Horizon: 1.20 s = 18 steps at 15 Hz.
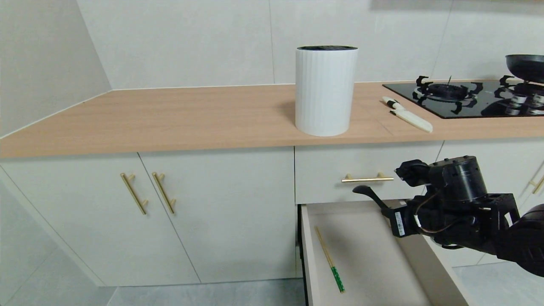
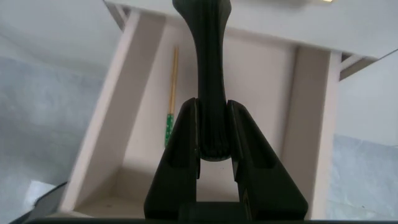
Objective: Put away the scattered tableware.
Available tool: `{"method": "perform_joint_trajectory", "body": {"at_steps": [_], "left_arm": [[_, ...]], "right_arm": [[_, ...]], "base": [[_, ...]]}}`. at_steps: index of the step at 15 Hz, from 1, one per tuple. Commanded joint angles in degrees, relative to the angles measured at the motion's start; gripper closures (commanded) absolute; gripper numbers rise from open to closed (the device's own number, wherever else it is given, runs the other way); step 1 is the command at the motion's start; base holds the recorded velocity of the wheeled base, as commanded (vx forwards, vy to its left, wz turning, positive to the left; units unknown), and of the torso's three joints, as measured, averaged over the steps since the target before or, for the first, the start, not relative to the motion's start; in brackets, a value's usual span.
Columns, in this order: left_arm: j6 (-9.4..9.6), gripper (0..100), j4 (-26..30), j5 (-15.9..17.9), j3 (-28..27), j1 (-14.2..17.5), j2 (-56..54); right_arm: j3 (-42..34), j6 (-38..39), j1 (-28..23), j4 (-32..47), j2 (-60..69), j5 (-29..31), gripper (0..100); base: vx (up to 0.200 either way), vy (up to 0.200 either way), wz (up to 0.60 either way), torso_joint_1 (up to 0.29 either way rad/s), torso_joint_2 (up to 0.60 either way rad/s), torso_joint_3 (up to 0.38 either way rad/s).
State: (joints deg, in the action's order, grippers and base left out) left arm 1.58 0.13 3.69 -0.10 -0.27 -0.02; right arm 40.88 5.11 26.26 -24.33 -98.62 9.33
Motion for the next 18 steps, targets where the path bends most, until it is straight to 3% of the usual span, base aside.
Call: {"method": "perform_joint_trajectory", "body": {"at_steps": [1, 8, 18], "left_arm": [[0.00, 0, 0.04, 0.00, 0.01, 0.00, 0.02], [0.00, 0, 0.04, 0.00, 0.01, 0.00, 0.02], [0.00, 0, 0.04, 0.00, 0.01, 0.00, 0.02]], "right_arm": [[-0.01, -0.01, 0.02, -0.10, -0.69, -0.01, 100], [0.08, -0.01, -0.07, -0.10, -1.05, -0.01, 100], [2.19, -0.80, -1.12, -0.80, -10.80, 0.69, 100]], "base": [[0.000, 0.000, 0.00, -0.139, 0.46, 0.300], [0.000, 0.000, 0.00, -0.091, 0.37, 0.265], [0.000, 0.000, 0.00, -0.003, 0.01, 0.004]]}}
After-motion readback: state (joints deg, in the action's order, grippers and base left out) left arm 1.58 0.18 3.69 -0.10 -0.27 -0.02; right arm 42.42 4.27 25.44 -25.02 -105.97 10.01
